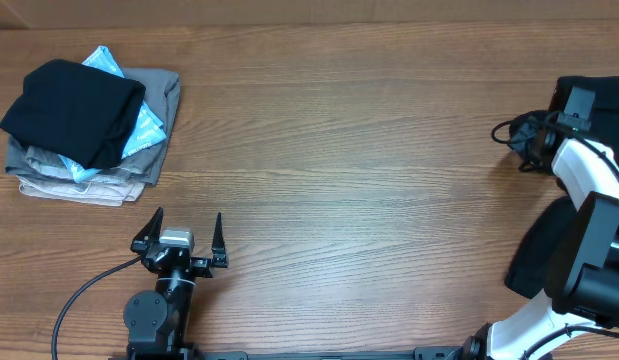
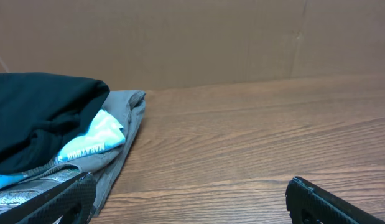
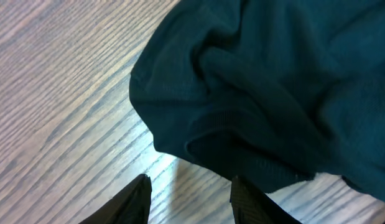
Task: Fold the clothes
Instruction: 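Reach the right gripper to the crumpled black t-shirt and grasp its edge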
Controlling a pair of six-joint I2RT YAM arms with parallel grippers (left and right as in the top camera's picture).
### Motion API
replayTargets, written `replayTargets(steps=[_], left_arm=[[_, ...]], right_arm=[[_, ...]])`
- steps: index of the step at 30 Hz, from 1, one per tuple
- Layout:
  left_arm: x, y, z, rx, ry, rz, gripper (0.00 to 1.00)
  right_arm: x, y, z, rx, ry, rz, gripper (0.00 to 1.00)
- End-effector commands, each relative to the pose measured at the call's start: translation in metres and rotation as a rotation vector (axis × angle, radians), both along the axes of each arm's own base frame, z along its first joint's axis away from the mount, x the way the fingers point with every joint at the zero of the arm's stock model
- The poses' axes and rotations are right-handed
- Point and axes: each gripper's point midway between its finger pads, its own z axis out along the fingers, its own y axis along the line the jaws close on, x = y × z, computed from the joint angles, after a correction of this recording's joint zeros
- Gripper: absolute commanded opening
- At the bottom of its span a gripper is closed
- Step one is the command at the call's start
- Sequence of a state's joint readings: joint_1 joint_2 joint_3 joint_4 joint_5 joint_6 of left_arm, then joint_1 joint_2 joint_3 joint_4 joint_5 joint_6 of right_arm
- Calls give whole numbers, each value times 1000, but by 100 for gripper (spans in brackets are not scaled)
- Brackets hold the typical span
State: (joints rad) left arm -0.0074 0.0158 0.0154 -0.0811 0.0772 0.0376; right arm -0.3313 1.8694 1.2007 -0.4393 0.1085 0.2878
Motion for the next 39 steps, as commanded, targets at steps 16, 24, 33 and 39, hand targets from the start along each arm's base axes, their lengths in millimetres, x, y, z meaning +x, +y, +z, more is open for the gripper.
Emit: replayTargets(steps=[16, 24, 33, 39], left_arm=[[0, 0, 0, 27, -10, -1, 100], [0, 0, 0, 27, -10, -1, 100], [0, 0, 0, 27, -10, -1, 100], [0, 0, 0, 27, -10, -1, 100]], right_arm=[[6, -3, -8, -29, -73, -4, 45], [9, -4, -21, -26, -66, -4, 42], [11, -5, -37, -20, -51, -4, 43], [12, -5, -37, -22, -58, -4, 43]])
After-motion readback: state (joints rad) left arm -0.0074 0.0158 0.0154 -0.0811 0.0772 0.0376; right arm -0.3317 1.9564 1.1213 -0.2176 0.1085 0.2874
